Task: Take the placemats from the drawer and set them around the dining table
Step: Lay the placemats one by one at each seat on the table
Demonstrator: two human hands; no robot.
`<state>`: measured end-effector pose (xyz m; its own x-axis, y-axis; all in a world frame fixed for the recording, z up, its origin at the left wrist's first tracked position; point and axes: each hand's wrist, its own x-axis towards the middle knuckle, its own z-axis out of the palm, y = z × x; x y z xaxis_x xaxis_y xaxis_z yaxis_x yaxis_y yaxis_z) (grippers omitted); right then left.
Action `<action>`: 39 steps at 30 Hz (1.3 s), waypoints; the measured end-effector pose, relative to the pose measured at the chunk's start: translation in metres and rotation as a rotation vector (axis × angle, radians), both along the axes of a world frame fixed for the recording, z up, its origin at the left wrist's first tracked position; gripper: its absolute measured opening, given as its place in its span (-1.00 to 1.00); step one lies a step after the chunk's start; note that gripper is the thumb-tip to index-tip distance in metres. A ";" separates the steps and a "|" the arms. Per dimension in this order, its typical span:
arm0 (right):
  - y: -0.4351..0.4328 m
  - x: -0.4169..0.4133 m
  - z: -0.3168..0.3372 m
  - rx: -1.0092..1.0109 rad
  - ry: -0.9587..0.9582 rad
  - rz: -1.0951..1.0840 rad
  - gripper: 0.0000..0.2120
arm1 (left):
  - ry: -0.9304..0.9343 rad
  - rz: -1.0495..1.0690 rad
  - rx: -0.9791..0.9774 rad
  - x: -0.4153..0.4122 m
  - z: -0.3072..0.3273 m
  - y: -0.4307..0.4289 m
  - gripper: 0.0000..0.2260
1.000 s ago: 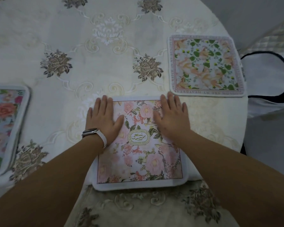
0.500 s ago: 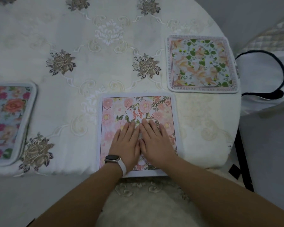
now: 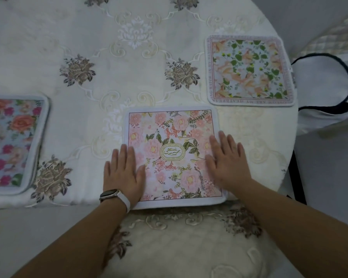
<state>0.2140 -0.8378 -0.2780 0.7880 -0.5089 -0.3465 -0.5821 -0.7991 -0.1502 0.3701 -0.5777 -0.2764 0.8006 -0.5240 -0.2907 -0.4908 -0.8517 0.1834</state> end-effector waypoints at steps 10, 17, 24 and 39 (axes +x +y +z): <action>0.058 -0.009 0.002 -0.012 -0.068 0.599 -0.38 | -0.009 -0.771 0.000 -0.015 -0.002 -0.001 -0.23; 0.079 0.006 -0.008 -0.016 -0.091 0.598 -0.29 | -0.019 -0.713 -0.026 -0.018 -0.006 -0.006 -0.21; 0.050 -0.007 0.001 -0.057 0.026 0.488 -0.28 | -0.040 -0.545 0.044 0.001 -0.005 0.009 -0.29; 0.003 -0.003 0.056 -0.011 -0.164 0.242 -0.50 | -0.002 0.087 -0.150 -0.009 0.087 0.070 -0.58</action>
